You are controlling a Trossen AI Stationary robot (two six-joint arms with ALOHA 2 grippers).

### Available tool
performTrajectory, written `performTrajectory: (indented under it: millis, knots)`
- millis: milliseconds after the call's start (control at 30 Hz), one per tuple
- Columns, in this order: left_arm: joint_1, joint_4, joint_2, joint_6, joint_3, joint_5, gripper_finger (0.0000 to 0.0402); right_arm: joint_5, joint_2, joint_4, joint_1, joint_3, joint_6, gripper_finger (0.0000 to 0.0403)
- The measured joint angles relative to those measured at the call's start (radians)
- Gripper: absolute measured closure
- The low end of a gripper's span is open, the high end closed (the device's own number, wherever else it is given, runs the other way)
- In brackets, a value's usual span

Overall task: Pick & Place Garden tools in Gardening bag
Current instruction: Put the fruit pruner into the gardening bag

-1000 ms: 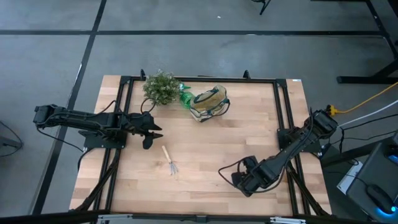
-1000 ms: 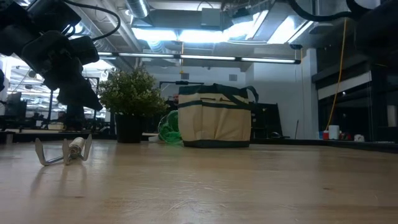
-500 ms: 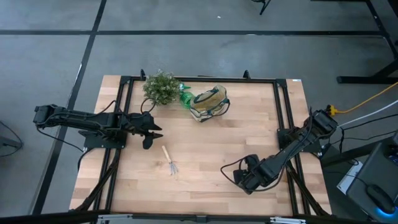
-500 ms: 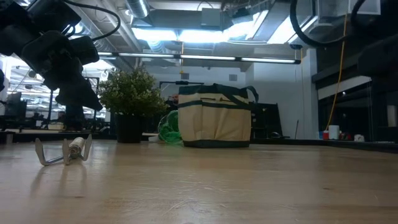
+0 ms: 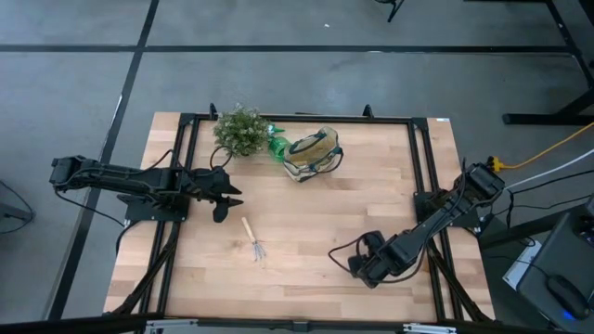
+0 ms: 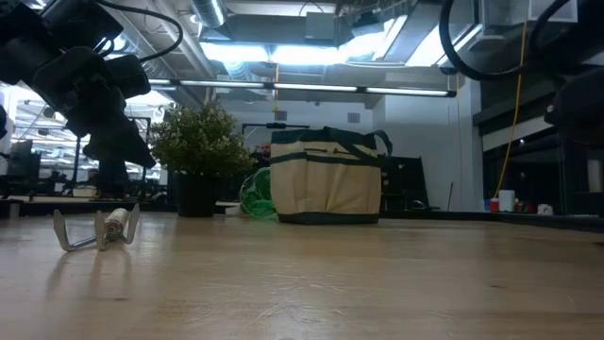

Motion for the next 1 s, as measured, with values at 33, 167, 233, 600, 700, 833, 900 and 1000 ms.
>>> performTrajectory:
  millis: [33,167,233,600,700,833,900,1000]
  knots:
    - [0.0,0.0,0.0,0.0,0.0,0.0,0.0227,0.003,0.0,0.0,0.0,0.0,-0.019,0.0204]
    - [0.0,0.0,0.0,0.0,0.0,0.0,0.0228,0.026,0.0,0.0,0.001,-0.001,-0.033,0.0204]
    - [0.0,0.0,0.0,0.0,0.0,0.0,0.0226,0.027,0.001,-0.001,0.001,-0.001,-0.033,0.0204]
    - [0.0,0.0,0.0,0.0,0.0,0.0,0.0226,0.037,0.002,0.004,0.001,-0.003,-0.134,0.0203]
    - [0.0,0.0,0.0,0.0,0.0,0.0,0.0228,0.054,0.003,0.004,0.001,-0.003,-0.133,0.0203]
    - [0.0,0.0,0.0,0.0,0.0,0.0,0.0227,0.057,0.003,0.005,0.001,-0.003,-0.168,0.0203]
    - [0.0,0.0,0.0,0.0,0.0,0.0,0.0226,0.049,0.003,0.005,0.0,-0.003,-0.194,0.0206]
    - [0.0,0.0,0.0,0.0,0.0,0.0,0.0228,0.044,0.003,0.003,0.0,-0.004,-0.216,0.0223]
